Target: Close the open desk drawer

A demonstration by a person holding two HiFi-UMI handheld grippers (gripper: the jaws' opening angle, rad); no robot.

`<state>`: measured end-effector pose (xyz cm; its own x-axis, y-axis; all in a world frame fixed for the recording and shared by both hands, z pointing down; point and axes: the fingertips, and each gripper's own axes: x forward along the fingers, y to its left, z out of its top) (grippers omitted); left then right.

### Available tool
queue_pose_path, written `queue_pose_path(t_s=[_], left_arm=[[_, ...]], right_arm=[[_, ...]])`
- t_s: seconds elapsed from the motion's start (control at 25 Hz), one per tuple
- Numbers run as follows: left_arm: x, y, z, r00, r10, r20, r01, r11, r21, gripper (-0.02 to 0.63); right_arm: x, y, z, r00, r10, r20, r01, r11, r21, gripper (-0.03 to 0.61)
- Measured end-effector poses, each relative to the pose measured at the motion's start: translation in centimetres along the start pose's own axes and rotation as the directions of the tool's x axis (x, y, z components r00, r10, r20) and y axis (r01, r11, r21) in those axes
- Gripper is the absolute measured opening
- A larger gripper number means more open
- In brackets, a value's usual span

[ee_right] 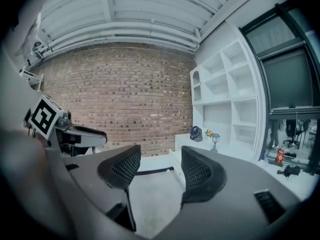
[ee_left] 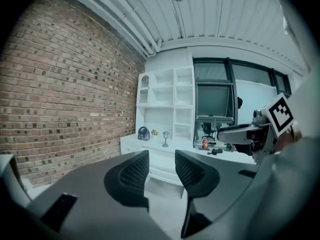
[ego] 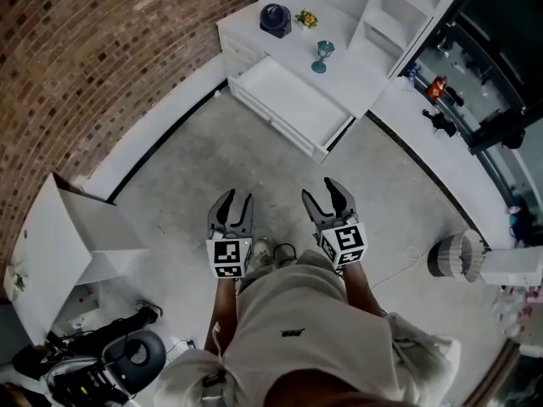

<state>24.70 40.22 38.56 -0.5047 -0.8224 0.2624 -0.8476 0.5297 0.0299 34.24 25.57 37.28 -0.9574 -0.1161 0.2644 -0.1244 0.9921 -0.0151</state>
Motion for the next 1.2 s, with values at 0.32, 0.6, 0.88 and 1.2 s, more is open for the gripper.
queue_pose_path(t_s=[0.32, 0.6, 0.88, 1.2], left_arm=[[2.1, 3.6, 0.1, 1.0, 0.006, -0.018, -0.007, 1.0, -0.024, 0.173], [5.3, 4.2, 0.0, 0.998, 0.032, -0.046, -0.033, 0.999, -0.014, 0.175], [10.2, 5.0, 1.4, 0.996, 0.065, -0.062, -0.065, 0.998, 0.002, 0.186], [15.2, 4.4, 2.7, 0.988, 0.126, -0.091, -0.124, 0.992, 0.023, 0.187]], right_arm=[[3.8, 0.8, 0.0, 0.999, 0.002, -0.04, -0.002, 1.0, -0.004, 0.256], [7.1, -1.4, -0.4, 0.998, 0.042, -0.051, -0.041, 0.999, 0.022, 0.258], [11.7, -4.8, 0.1, 0.994, 0.098, -0.048, -0.096, 0.994, 0.048, 0.258], [15.2, -9.8, 1.0, 0.988, 0.149, -0.049, -0.146, 0.987, 0.062, 0.258]])
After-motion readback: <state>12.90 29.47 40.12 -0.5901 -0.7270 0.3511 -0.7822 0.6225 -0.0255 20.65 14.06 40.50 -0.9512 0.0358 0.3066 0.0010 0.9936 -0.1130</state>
